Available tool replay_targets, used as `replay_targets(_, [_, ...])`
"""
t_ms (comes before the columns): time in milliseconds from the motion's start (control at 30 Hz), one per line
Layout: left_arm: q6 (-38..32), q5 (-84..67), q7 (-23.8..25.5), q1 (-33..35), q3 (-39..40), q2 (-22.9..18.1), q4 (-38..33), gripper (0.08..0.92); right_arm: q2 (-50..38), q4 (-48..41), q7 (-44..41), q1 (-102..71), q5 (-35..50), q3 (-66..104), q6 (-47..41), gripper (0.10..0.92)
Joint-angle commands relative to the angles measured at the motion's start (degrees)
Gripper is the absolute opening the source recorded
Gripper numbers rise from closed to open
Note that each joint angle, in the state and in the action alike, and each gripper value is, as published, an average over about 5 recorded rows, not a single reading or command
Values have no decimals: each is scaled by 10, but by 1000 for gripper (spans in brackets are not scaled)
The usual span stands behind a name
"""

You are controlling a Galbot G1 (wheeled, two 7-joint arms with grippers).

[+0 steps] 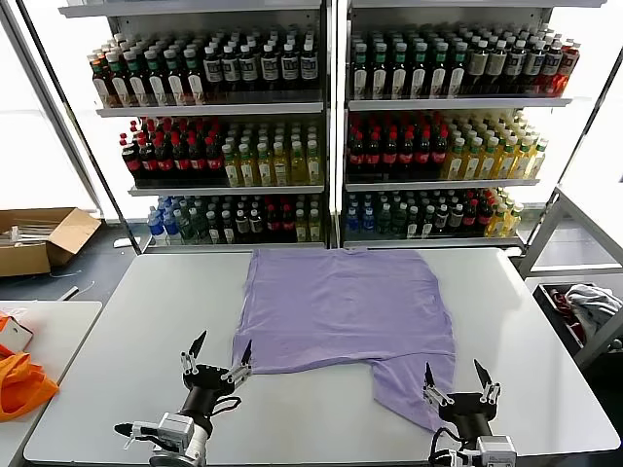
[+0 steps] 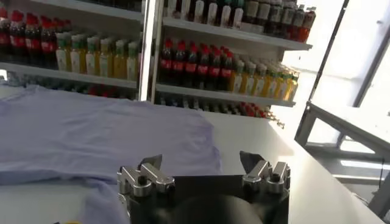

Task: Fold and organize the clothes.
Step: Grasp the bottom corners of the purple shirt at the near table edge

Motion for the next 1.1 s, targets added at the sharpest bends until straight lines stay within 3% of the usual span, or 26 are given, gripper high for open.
replay_targets(33, [37,1,-1,-8,13,6,26,823,-2,-6,25,-18,43,-6,-15,823])
replay_targets(600, [52,-32,3,-29,15,31,56,823,40,-16,34,-16,39,-43,-20,823])
replay_targets(1100, [89,-66,3,-43,9,28,54,823,58,-32,48,-22,21,-65,-15,823])
